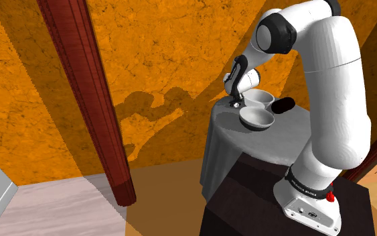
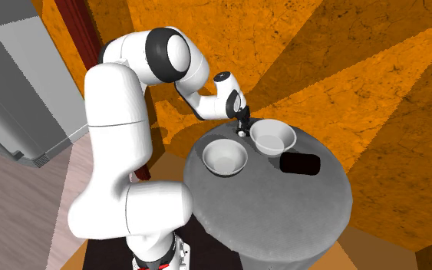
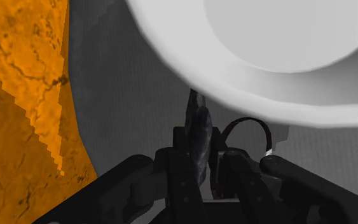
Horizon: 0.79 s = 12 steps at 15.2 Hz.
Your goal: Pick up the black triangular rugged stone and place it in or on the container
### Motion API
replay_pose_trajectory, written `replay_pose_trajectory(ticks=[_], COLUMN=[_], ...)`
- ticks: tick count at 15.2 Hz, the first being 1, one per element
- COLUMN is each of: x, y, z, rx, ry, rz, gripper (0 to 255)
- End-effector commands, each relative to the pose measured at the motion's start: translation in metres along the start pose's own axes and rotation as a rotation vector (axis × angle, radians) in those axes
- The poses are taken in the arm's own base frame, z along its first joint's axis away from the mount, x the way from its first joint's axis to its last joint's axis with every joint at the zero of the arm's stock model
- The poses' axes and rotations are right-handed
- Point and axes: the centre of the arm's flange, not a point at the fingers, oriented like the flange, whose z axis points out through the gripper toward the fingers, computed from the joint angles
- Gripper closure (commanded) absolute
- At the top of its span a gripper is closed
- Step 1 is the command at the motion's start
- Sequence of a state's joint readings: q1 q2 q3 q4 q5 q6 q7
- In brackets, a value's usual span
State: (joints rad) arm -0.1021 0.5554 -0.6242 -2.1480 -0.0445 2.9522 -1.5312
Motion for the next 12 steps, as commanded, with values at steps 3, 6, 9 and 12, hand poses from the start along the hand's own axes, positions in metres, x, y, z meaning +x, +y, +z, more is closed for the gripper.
replay_pose_trajectory(ticks=[3, 6, 9, 12], x=[0.000, -0.002, -0.007, -0.012], y=[0.000, 0.001, 0.006, 0.011], z=[0.000, -0.005, -0.019, -0.033], rx=[0.000, 0.000, 0.000, 0.000], ry=[0.000, 0.000, 0.000, 0.000], rz=[0.000, 0.000, 0.000, 0.000], gripper=[255, 255, 255, 255])
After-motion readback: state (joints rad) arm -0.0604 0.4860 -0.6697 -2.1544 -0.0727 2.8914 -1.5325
